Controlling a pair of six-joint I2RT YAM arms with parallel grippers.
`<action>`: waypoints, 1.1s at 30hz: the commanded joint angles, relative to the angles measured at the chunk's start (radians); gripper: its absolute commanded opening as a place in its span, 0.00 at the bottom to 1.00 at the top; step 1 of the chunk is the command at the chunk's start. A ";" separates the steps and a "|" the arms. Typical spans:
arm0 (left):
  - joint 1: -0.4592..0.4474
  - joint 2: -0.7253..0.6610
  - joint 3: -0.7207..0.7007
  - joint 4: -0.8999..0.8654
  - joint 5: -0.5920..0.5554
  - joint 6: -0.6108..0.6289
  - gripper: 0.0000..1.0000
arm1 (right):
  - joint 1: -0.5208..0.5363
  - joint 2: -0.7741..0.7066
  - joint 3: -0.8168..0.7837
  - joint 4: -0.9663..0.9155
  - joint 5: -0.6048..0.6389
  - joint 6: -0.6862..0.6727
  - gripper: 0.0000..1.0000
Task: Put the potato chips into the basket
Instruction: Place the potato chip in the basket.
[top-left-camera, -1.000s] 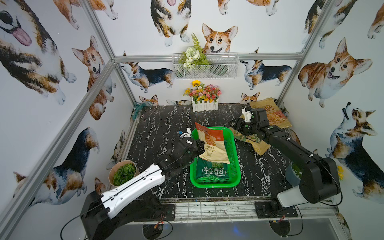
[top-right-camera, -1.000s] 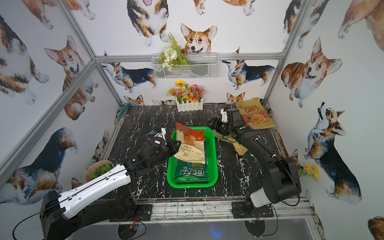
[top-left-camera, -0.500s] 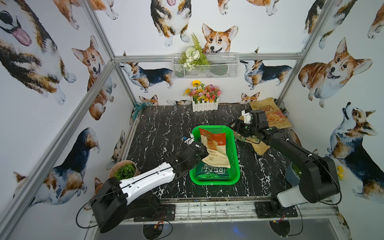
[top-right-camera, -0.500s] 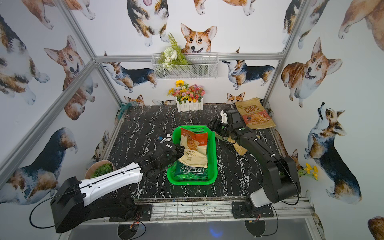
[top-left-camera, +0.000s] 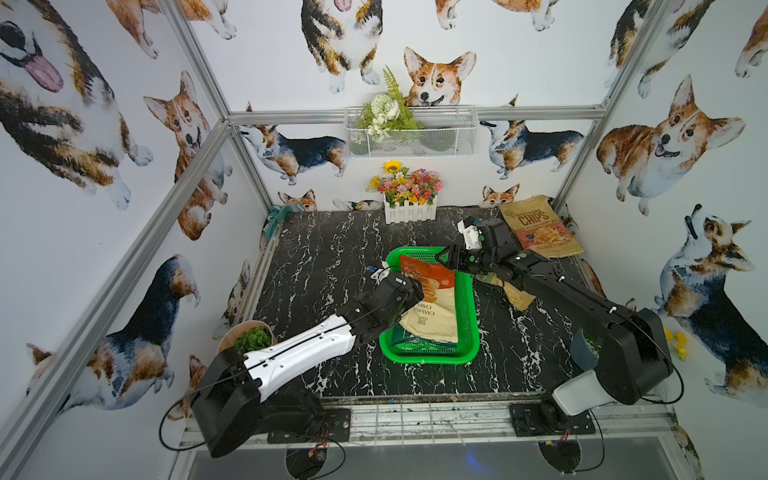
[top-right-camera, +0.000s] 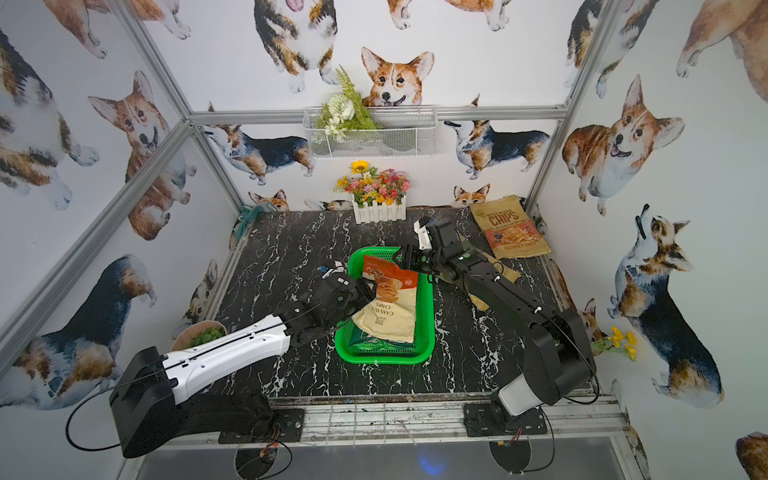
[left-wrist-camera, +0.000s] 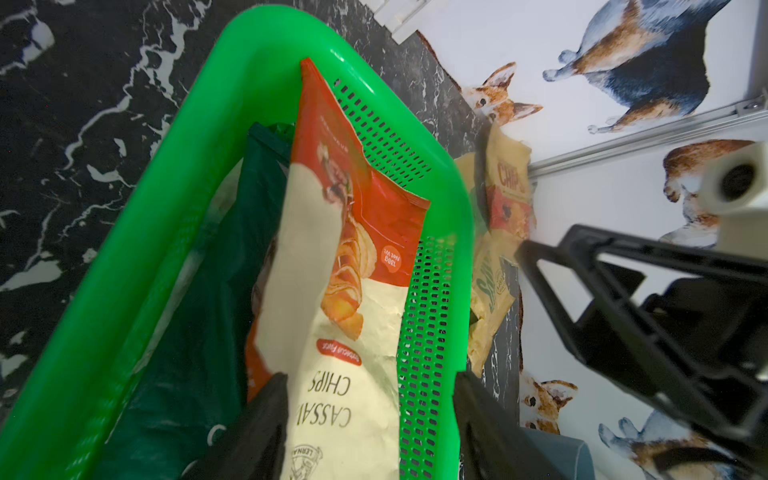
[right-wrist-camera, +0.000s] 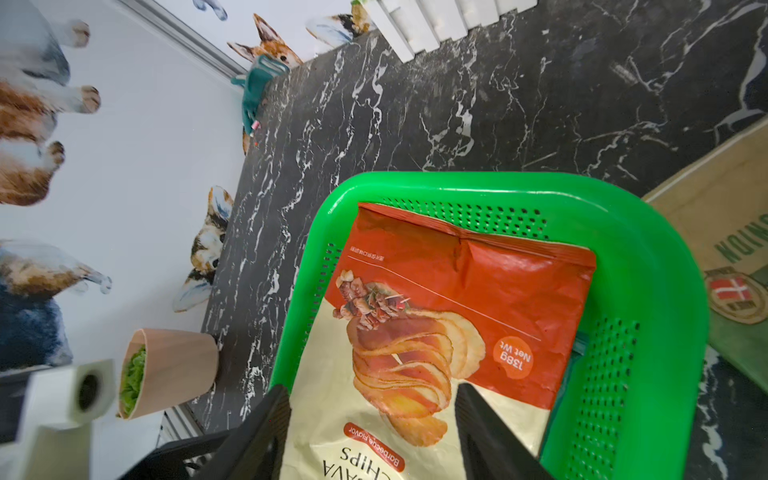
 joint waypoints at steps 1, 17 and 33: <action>-0.006 -0.058 0.017 -0.032 -0.088 0.037 0.66 | 0.033 -0.001 -0.005 -0.038 0.040 -0.040 0.64; -0.002 -0.397 -0.009 -0.121 -0.544 0.238 0.63 | 0.281 0.332 0.060 -0.130 0.048 -0.153 0.29; 0.012 -0.461 -0.117 -0.128 -0.510 0.149 0.62 | 0.403 0.285 0.120 -0.241 0.356 -0.214 0.57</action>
